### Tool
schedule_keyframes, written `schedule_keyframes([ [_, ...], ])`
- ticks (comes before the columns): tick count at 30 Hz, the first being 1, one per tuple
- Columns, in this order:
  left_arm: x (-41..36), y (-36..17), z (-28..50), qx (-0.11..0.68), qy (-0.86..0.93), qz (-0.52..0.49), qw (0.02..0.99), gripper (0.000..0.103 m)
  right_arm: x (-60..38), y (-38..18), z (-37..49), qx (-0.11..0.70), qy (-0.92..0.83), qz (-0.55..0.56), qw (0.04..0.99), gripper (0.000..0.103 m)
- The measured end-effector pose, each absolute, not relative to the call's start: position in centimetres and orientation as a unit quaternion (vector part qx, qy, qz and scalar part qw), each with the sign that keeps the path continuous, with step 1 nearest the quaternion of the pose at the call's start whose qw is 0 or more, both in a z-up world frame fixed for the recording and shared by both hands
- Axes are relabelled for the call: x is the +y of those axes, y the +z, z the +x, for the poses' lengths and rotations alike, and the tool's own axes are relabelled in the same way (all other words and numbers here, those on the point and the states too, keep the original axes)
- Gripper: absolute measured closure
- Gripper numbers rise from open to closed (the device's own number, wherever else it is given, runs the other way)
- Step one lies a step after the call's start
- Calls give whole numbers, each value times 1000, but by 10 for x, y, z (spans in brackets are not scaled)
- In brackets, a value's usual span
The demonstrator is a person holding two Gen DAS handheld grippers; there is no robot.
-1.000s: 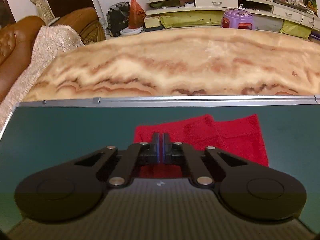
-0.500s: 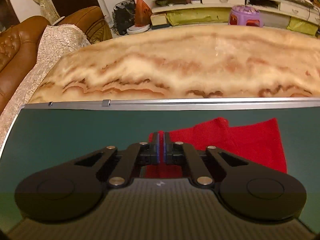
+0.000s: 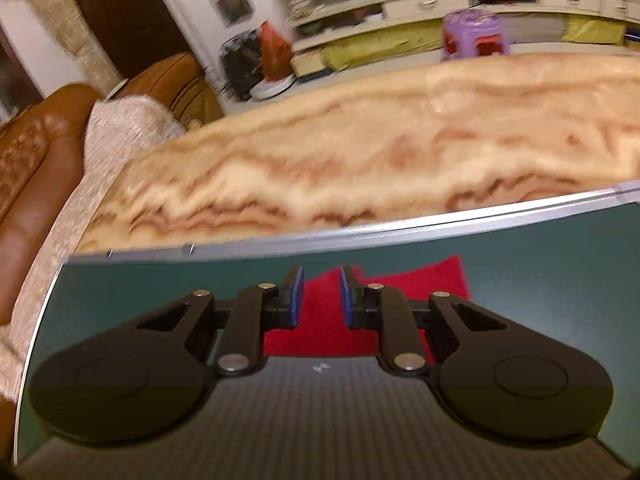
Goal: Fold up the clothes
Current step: 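Lower the leg onto the other leg and open the right gripper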
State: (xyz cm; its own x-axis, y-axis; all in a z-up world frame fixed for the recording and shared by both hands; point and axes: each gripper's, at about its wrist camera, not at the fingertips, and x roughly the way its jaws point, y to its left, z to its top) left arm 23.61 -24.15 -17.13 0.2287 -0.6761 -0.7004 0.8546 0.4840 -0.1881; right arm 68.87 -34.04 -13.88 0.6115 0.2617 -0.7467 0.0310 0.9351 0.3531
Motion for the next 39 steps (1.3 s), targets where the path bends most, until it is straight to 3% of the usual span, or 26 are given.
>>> schedule_keyframes([
  [5, -242, -171, 236, 376, -493, 122, 775, 1, -314, -164, 695, 467, 107, 163, 863, 80],
  [11, -243, -171, 235, 378, -492, 124, 774, 1, -321, -135, 669, 459, 134, 155, 865, 80],
  [19, -228, -164, 241, 396, -464, 97, 786, 2, -373, -102, 480, 476, 218, 100, 846, 80],
  [25, -214, -158, 249, 415, -422, 66, 803, 2, -391, -97, 353, 481, 209, 121, 843, 80],
  [30, -203, -153, 260, 438, -379, 32, 815, 2, -368, -124, 328, 517, 194, 64, 831, 80],
  [39, -174, -136, 269, 454, -314, -1, 834, 2, -339, -112, 290, 479, 178, -11, 860, 76],
])
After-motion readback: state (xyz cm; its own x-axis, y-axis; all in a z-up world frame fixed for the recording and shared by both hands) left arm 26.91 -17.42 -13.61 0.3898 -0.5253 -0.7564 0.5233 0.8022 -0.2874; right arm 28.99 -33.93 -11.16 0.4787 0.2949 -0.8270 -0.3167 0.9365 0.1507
